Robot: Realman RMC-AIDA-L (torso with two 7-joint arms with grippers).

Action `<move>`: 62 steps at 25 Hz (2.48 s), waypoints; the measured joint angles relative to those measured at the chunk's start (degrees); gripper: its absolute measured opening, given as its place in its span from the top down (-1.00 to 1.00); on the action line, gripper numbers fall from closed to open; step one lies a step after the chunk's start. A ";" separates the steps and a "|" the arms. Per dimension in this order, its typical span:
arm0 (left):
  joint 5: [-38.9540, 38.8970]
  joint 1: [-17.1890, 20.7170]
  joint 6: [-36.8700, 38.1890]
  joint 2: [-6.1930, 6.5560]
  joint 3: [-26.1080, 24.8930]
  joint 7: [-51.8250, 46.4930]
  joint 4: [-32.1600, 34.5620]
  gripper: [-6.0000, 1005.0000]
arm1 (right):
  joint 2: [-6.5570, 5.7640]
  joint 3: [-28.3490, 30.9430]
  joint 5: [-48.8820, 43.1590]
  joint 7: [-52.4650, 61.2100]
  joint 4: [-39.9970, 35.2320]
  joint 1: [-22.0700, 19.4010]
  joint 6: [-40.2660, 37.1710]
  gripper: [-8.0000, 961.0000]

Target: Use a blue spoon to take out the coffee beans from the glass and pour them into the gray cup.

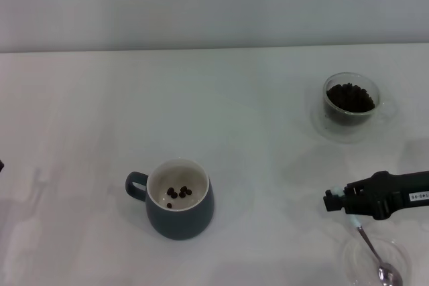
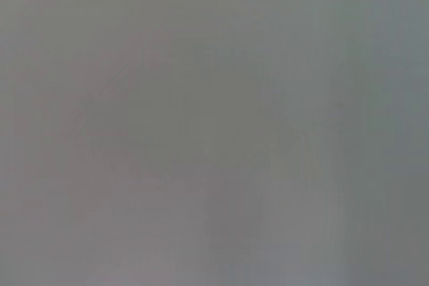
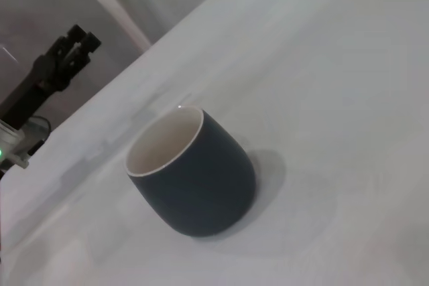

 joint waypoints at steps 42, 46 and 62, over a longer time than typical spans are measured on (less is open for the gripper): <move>0.06 0.42 0.82 0.09 -0.11 -0.09 0.74 -0.78 | 14.50 48.32 5.45 -37.63 -8.25 -8.52 -2.45 -0.66; 0.12 0.44 1.44 0.09 0.03 -1.74 0.84 -0.77 | 14.70 49.06 18.70 -56.14 1.92 -7.04 -2.01 -0.82; 0.07 0.40 1.51 0.08 0.01 -3.01 0.88 -0.78 | 15.34 49.30 35.07 -76.24 10.79 -4.27 6.06 -0.82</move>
